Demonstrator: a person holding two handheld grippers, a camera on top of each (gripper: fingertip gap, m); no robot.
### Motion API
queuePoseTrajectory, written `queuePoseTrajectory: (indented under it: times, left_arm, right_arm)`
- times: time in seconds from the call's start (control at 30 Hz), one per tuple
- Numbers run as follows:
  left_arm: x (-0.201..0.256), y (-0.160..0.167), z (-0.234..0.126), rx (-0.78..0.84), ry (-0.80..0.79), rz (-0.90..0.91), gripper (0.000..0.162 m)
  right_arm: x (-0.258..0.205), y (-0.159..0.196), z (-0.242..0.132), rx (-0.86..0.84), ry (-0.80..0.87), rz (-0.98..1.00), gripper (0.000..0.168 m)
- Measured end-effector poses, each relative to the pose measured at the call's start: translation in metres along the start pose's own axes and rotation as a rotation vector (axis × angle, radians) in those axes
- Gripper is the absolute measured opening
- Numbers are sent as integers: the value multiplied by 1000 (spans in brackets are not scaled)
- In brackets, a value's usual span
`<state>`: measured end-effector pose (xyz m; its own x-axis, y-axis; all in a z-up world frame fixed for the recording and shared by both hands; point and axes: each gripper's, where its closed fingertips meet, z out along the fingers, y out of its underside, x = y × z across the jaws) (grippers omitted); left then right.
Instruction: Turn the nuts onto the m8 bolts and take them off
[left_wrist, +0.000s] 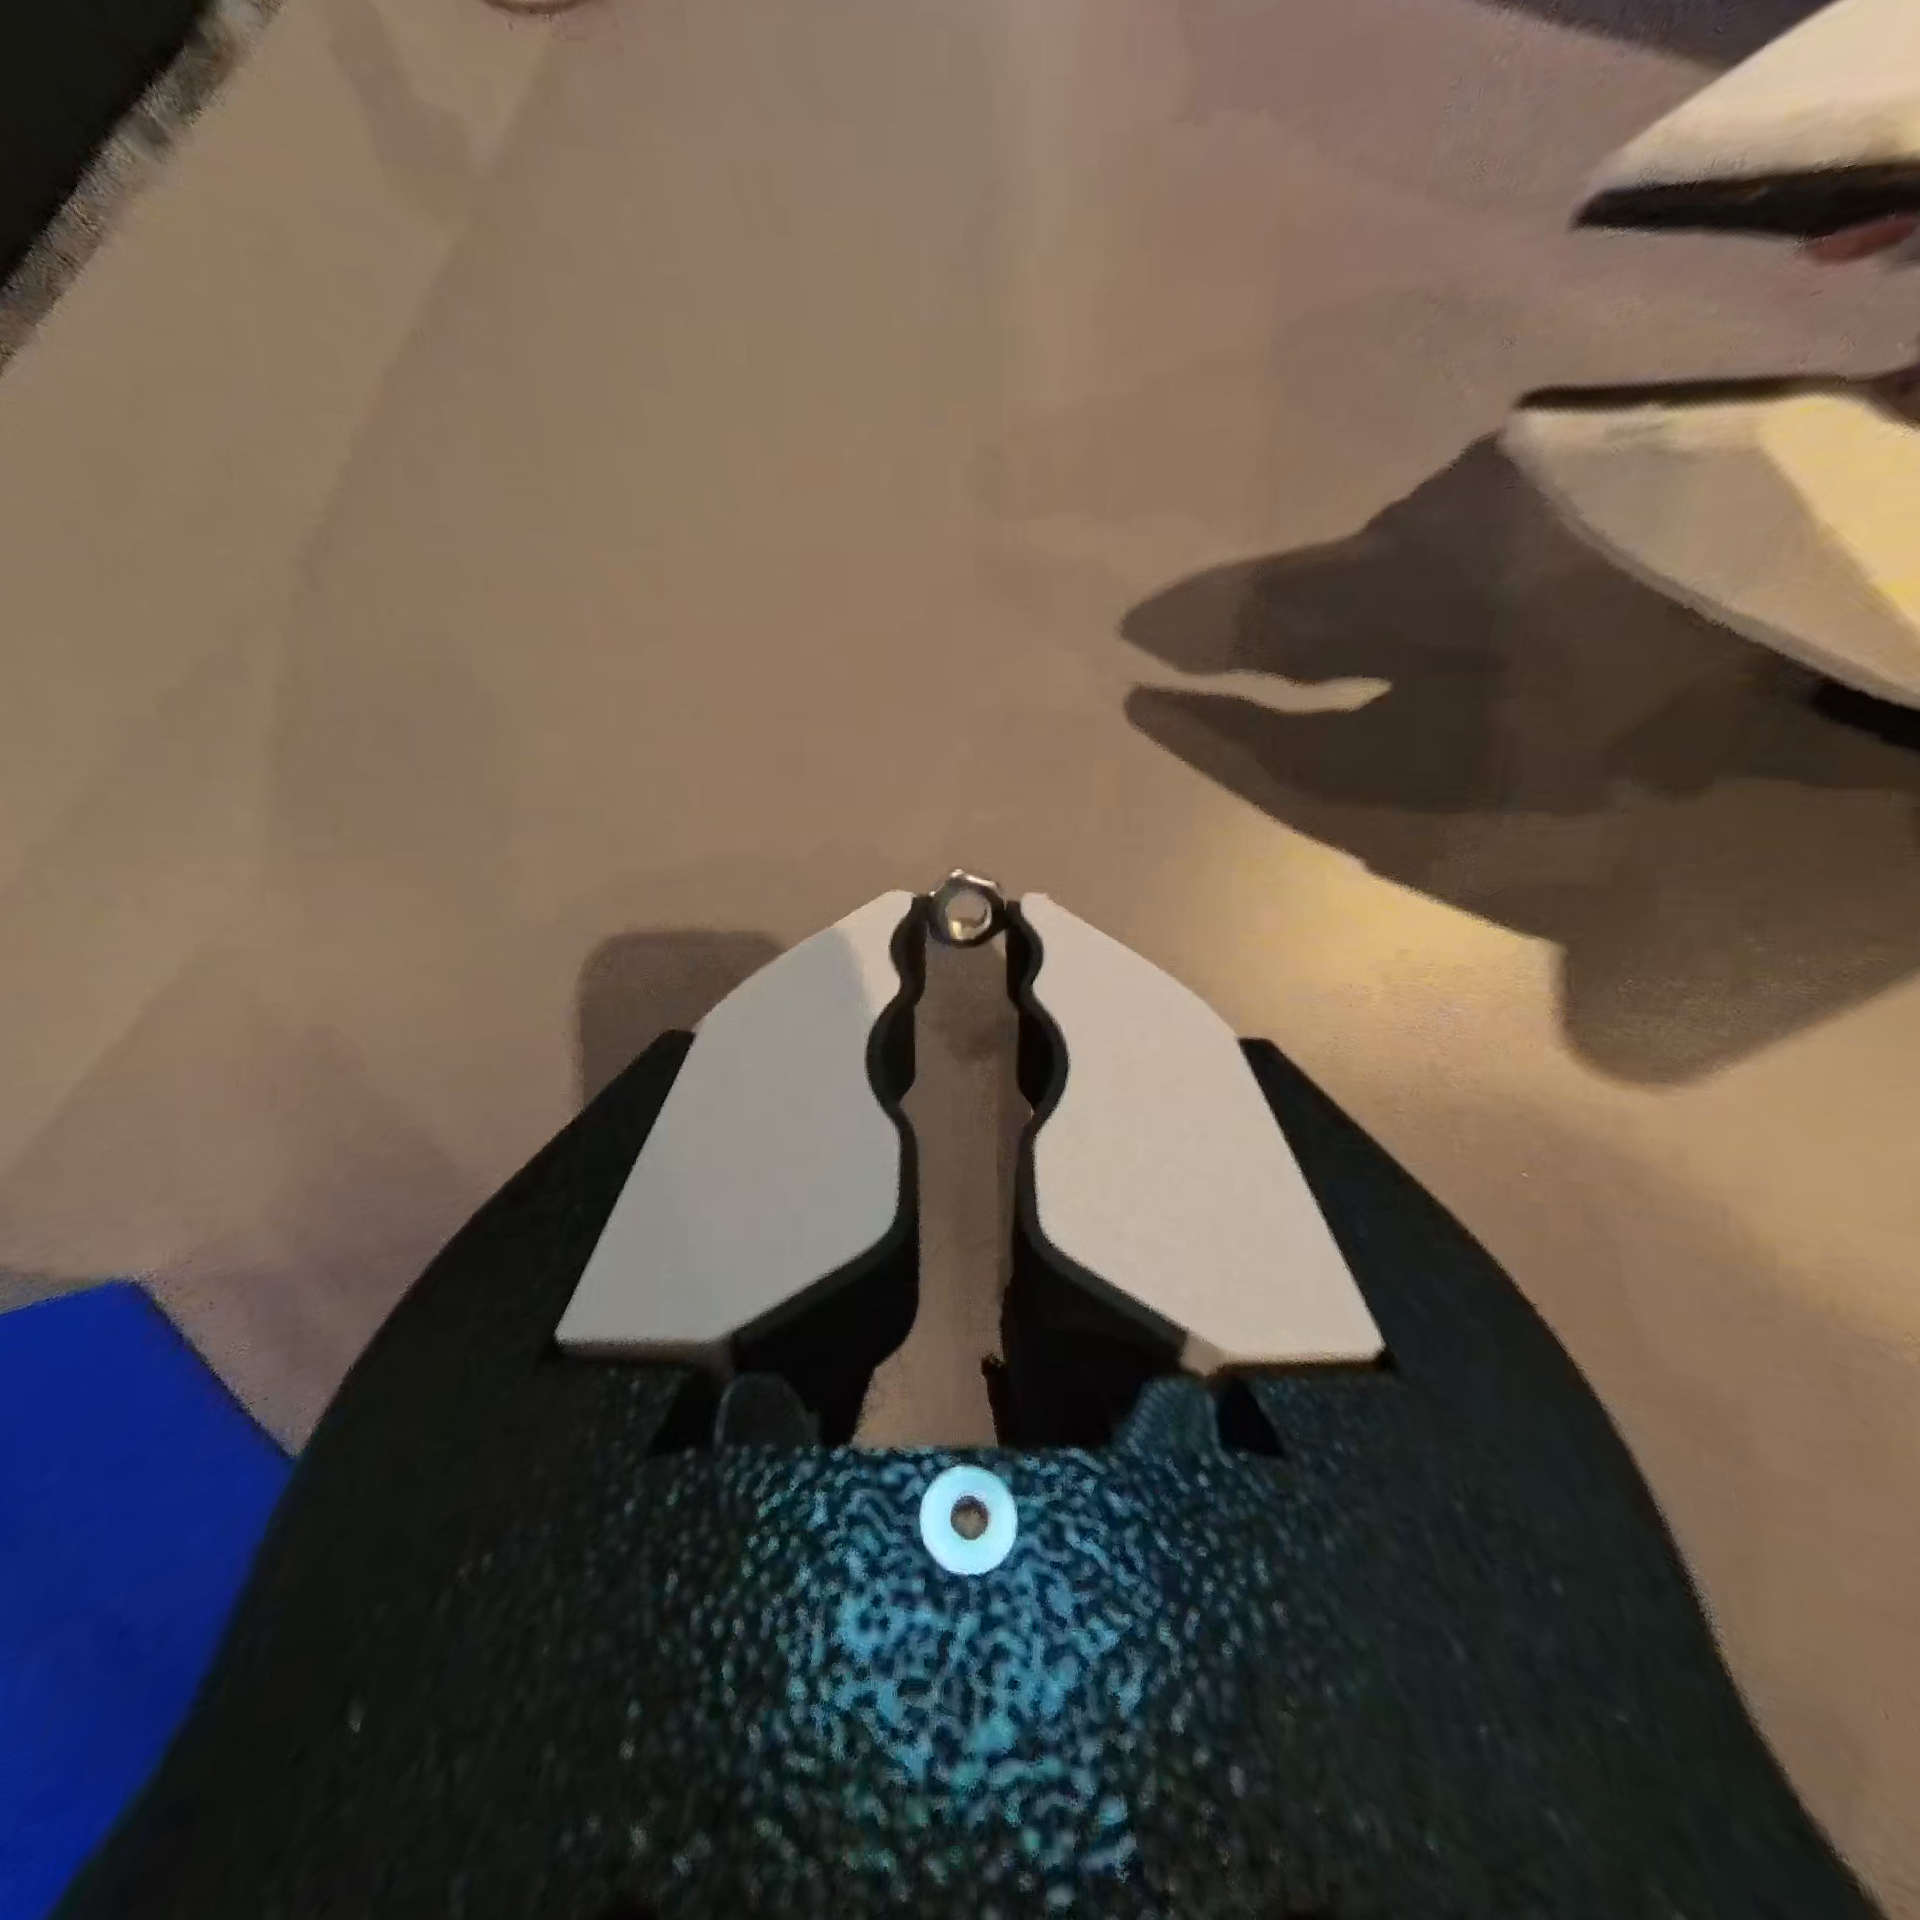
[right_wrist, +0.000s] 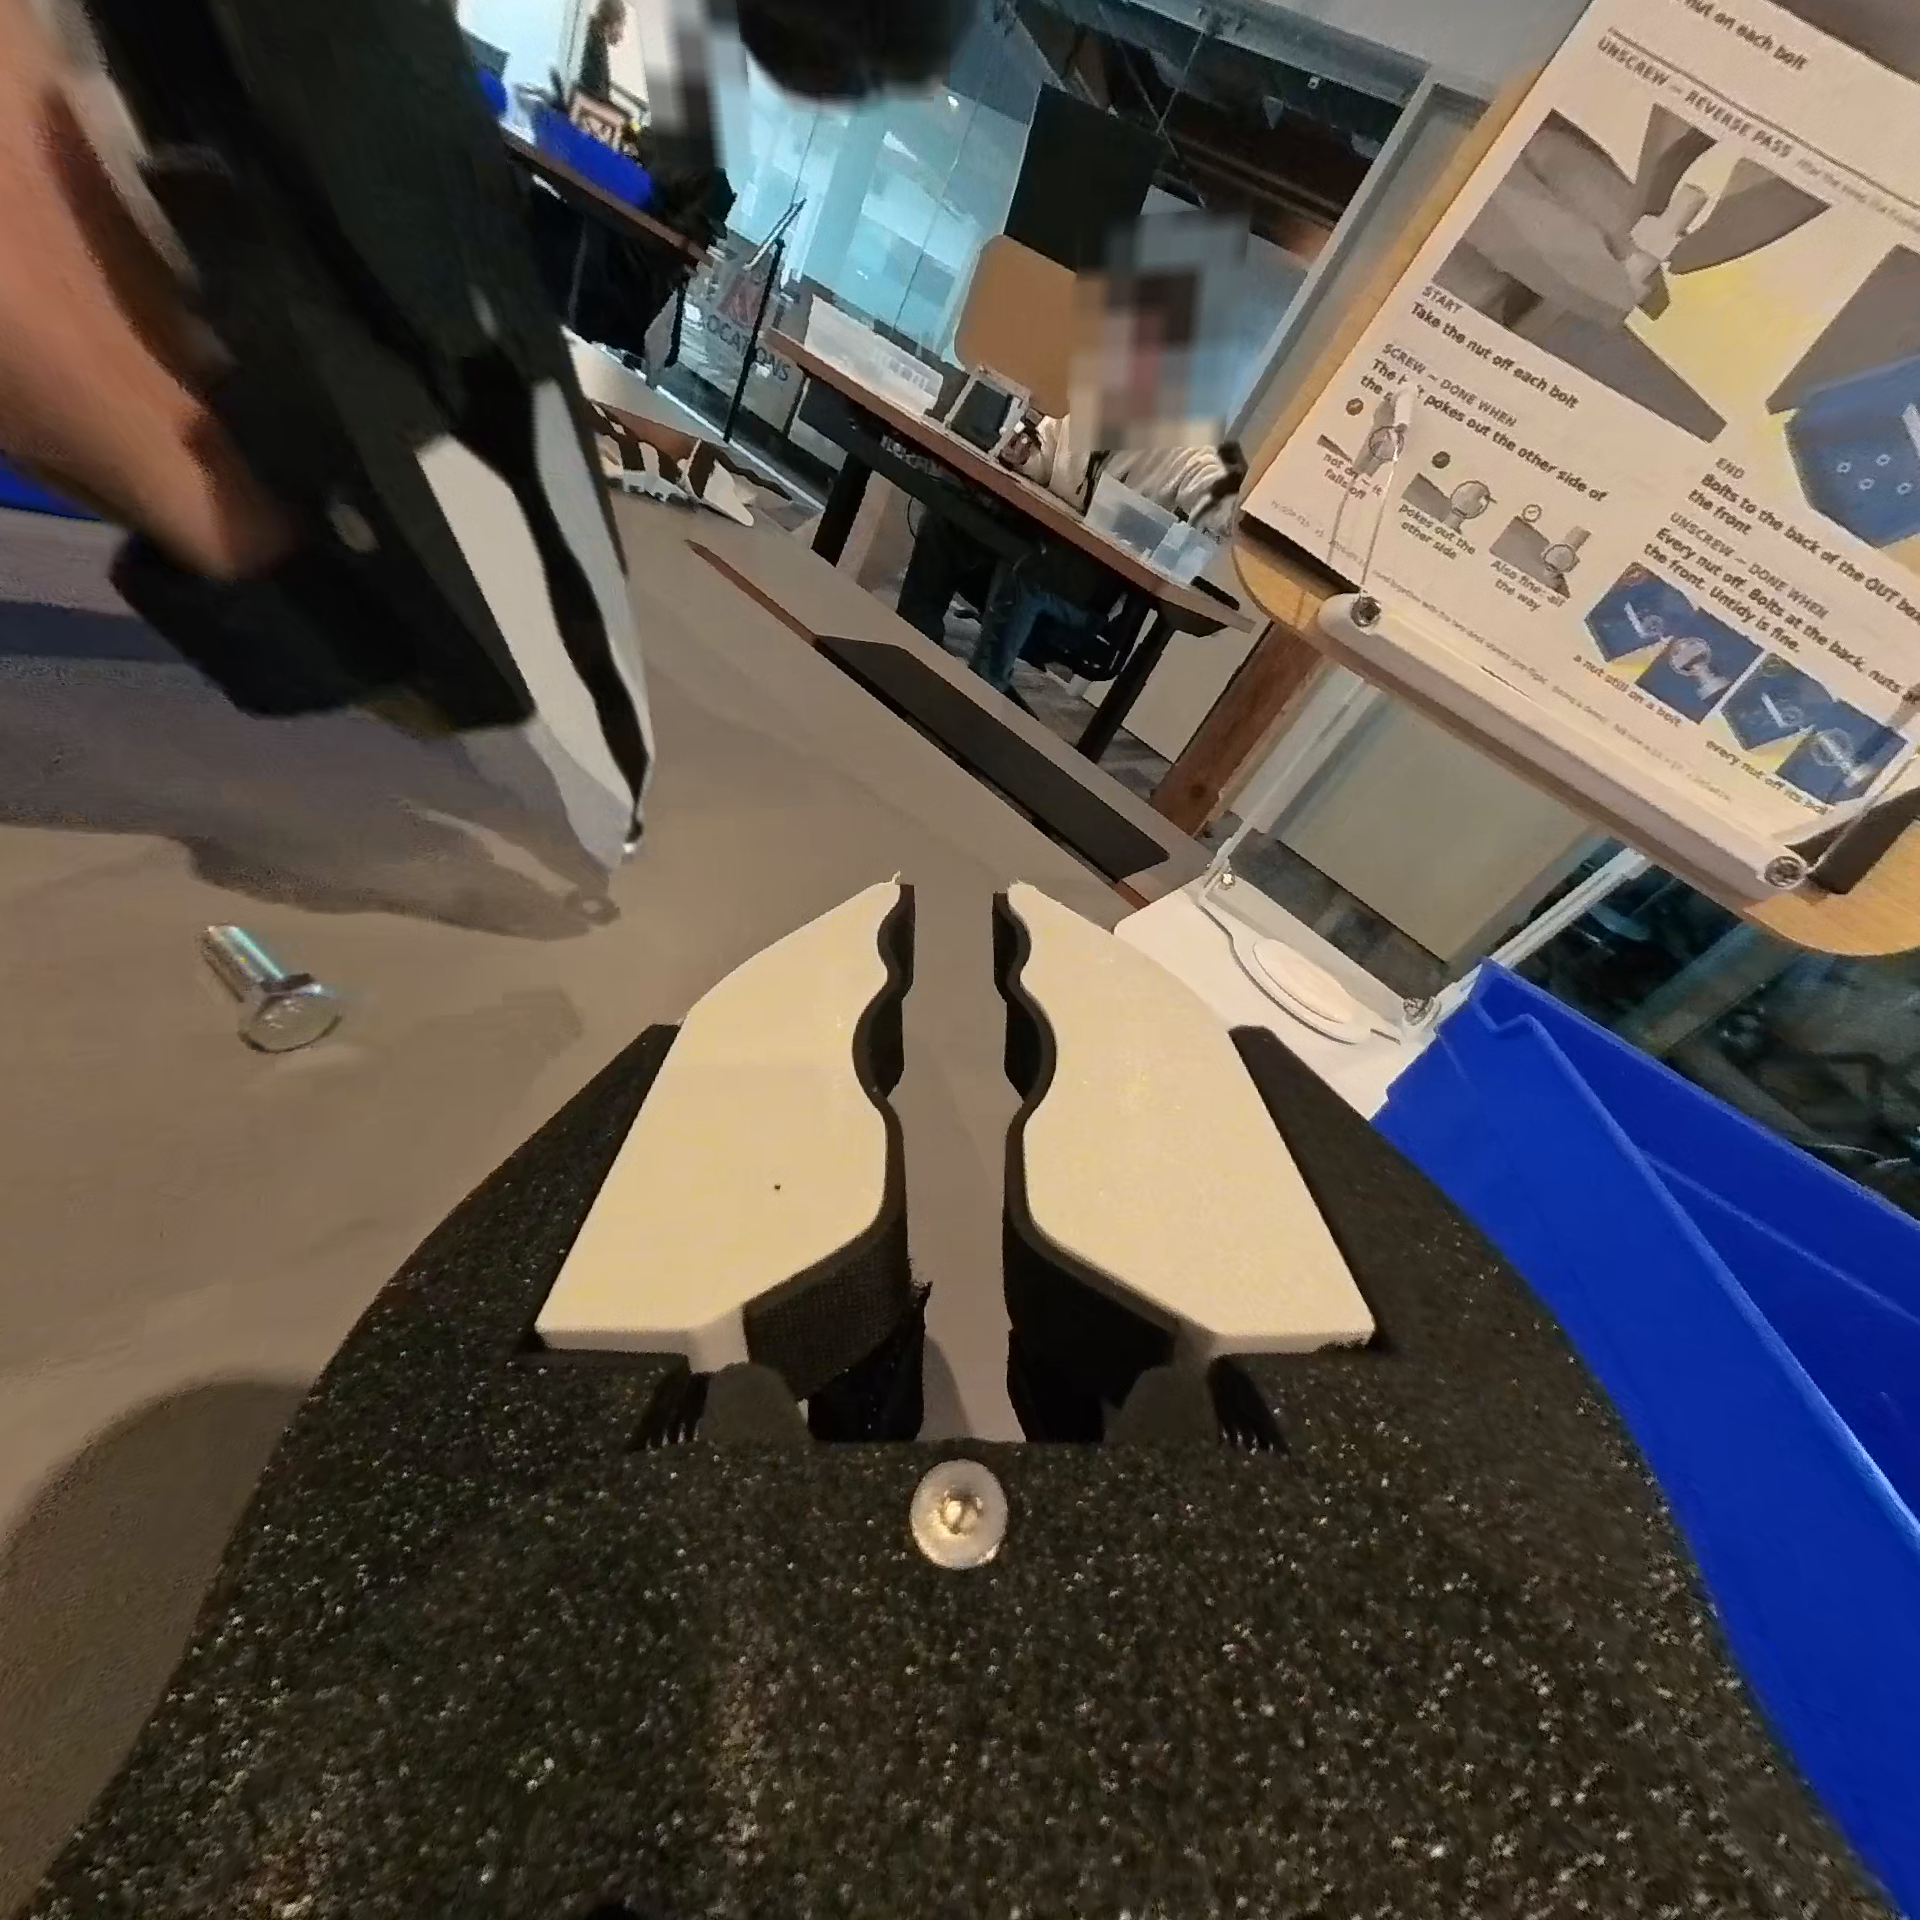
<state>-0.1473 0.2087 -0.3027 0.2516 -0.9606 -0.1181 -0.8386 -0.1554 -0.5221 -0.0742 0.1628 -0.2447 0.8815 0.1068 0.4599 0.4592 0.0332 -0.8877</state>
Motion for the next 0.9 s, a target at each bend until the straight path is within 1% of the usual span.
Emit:
queuePoseTrajectory:
  times: [0.1, 0.27, 0.37, 0.43, 0.5, 0.6, 0.63, 0.7, 0.73, 0.8, 0.9]
  left_arm:
    - [2, 4, 15, -51, 3, 19, 14]
    - [2, 6, 25, -22, 30, 6, 15]
    - [-4, 7, 23, 34, 2, 1, 19]
    - [-12, 2, 16, 124, -29, -10, 21]
    - [-26, -6, 2, 256, -91, -30, 24]
    - [-51, -12, -27, 475, -208, -28, 22]
    - [-56, -13, -36, 547, -228, -7, 19]
    - [-56, -13, -48, 688, -226, 54, 4]
    - [-55, -12, -52, 750, -225, 84, 1]
    - [-57, -9, -56, 812, -242, 124, 1]
    - [-63, -8, -63, 853, -299, 150, 1]
  right_arm:
    - [-1, 1, 2, -7, -4, -5, 13]
    - [-4, 1, 3, -13, -10, -26, 13]
    - [2, 0, 2, -4, 26, -25, 20]
    - [3, 1, 2, -3, 29, -9, 21]
    - [5, 0, 1, 1, 30, -1, 23]
    - [1, -1, 1, 4, 6, -6, 26]
    - [-3, -1, 1, -1, -13, -16, 26]
    - [-15, 0, 2, -17, -75, -45, 25]
    - [-21, 0, 3, -22, -102, -59, 25]
    - [-36, -3, 2, -16, -181, -80, 25]
    - [-70, -6, -6, -49, -389, -69, 23]
